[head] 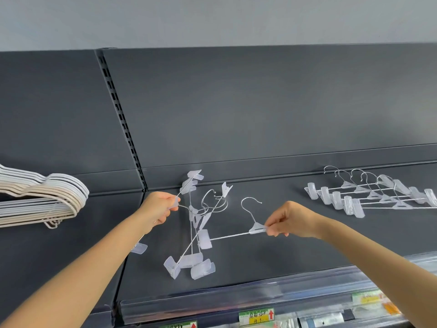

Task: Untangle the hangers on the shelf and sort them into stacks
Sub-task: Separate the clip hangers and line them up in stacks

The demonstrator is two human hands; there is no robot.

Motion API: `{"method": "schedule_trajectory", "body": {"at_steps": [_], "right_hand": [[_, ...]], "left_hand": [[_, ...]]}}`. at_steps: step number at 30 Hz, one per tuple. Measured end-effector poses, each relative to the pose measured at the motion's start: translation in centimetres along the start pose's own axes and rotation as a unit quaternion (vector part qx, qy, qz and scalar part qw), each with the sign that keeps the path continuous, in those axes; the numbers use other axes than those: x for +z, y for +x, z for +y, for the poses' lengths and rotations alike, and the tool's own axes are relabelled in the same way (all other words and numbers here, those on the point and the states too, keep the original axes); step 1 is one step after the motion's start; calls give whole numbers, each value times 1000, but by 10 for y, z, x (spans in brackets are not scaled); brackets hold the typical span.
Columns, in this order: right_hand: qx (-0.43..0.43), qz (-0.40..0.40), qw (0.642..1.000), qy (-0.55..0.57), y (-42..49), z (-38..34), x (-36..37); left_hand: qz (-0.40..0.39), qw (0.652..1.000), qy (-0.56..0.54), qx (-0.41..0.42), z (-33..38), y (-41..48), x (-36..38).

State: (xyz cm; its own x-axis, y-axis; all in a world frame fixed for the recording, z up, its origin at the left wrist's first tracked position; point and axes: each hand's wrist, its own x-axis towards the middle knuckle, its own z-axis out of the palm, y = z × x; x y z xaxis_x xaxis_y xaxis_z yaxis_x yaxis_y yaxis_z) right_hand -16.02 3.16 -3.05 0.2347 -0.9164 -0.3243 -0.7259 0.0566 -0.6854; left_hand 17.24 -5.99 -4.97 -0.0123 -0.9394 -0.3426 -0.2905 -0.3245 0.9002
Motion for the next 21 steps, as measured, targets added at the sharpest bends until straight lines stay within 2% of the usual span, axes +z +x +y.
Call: {"method": "schedule_trajectory", "body": {"at_steps": [5, 12, 15, 18, 21], "right_hand": [[-9, 47, 998, 37, -4, 14, -9], [-89, 139, 958, 235, -4, 12, -1], [-75, 194, 912, 353, 0, 10, 0], [-69, 198, 846, 491, 6, 9, -2], [-56, 202, 793, 572, 10, 8, -1]], "left_hand": [[-2, 1000, 4, 7, -1, -2, 7], [-36, 998, 34, 37, 1, -10, 29], [-42, 999, 19, 30, 1, -11, 31], [-62, 997, 30, 21, 3, -13, 28], [-84, 992, 88, 36, 6, -16, 24]]}}
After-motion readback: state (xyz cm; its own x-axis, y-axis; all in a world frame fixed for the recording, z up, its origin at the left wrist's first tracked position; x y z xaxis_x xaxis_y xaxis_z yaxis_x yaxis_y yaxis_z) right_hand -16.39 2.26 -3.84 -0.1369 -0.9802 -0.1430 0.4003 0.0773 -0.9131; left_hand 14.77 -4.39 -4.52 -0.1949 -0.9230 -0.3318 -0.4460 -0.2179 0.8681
